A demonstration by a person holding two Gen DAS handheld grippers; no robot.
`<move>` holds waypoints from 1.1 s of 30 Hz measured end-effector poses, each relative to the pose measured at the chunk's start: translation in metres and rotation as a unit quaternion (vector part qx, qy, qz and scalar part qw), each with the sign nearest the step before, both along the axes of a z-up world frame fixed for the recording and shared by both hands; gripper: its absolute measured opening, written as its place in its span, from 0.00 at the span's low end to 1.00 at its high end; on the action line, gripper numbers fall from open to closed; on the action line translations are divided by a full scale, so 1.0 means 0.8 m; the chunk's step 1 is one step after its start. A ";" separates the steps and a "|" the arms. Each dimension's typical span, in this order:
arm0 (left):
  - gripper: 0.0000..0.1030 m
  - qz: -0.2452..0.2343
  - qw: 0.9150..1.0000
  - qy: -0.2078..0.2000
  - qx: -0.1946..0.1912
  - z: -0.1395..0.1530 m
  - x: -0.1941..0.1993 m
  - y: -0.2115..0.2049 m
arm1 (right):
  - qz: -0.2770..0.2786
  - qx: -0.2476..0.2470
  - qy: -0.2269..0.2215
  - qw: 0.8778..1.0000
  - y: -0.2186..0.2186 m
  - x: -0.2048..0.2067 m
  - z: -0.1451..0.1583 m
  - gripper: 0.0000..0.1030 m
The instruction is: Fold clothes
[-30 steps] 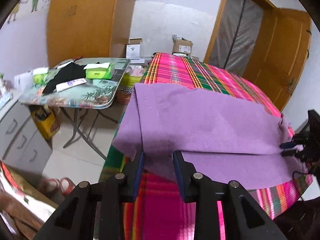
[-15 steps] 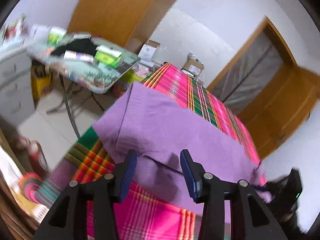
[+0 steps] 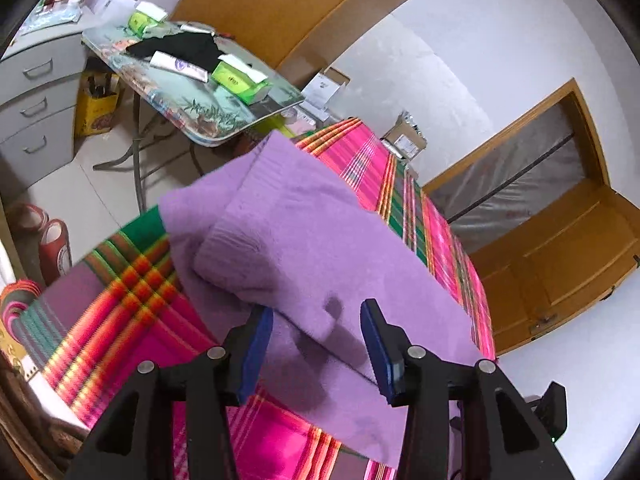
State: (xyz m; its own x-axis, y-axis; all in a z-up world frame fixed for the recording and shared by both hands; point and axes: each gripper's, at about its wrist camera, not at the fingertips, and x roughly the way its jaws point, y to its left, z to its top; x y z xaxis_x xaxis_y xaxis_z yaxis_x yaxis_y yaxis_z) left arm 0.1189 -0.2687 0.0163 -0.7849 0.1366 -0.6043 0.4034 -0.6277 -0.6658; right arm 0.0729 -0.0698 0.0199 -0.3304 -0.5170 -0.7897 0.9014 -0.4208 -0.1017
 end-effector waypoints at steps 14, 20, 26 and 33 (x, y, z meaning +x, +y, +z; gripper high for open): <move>0.10 0.022 1.000 0.014 0.005 0.004 -0.021 -0.026 | 0.001 0.003 -0.001 1.000 -0.004 0.000 -0.003 0.05; 0.05 -0.012 0.997 0.064 -0.052 0.074 -0.047 -0.025 | -0.003 -0.031 0.011 0.999 0.004 -0.005 0.036 0.04; 0.05 -0.032 0.992 0.094 -0.080 0.109 -0.044 -0.036 | 0.005 -0.084 0.049 0.995 0.017 0.019 0.105 0.04; 0.05 -0.026 0.996 0.018 -0.079 0.032 -0.021 -0.062 | 0.047 -0.069 -0.019 0.996 -0.008 0.050 0.071 0.04</move>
